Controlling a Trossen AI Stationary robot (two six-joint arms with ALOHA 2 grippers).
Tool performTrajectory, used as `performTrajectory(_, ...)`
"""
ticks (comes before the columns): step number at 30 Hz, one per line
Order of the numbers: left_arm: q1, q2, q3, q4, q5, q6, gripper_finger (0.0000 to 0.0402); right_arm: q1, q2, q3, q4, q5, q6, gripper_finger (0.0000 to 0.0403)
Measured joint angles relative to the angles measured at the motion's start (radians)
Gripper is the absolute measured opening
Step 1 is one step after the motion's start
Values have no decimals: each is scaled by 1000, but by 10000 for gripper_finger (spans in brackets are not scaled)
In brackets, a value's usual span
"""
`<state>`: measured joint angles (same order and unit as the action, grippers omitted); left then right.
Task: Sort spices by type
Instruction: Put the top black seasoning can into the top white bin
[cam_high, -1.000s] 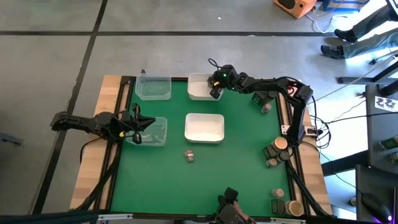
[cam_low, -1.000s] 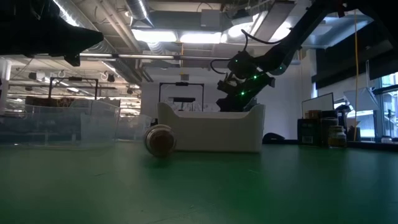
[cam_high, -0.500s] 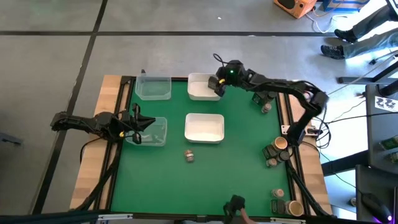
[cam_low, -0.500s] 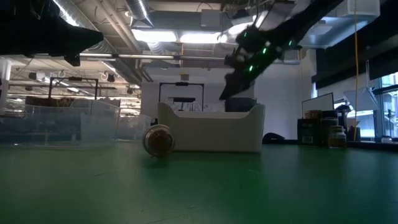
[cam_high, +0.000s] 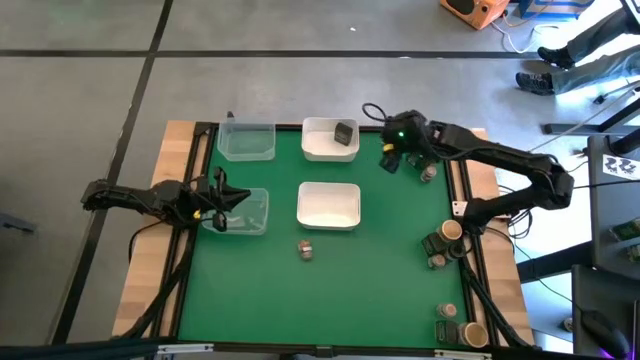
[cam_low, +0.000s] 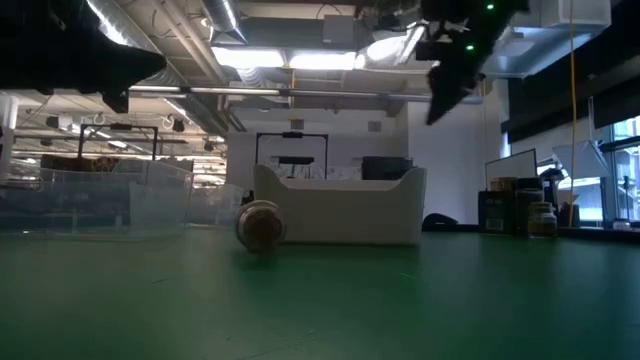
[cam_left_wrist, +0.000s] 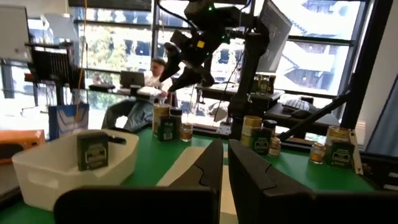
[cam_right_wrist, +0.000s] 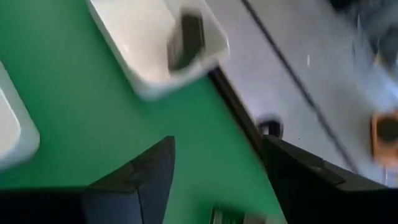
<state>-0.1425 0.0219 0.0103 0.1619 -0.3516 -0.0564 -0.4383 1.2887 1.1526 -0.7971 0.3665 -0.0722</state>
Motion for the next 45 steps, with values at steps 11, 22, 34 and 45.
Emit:
performTrajectory(11,-2,70,0,-4,12,-77,15,-55,7,-68,-242,43,290,238)
performTrajectory(22,-2,322,0,200,12,-103,15,-205,85,-122,-205,44,330,238)
performTrajectory(34,-2,444,0,252,11,-125,15,-237,224,-122,-148,43,303,238)
performTrajectory(45,-2,445,0,255,11,-126,15,-243,290,-120,-134,62,280,238)
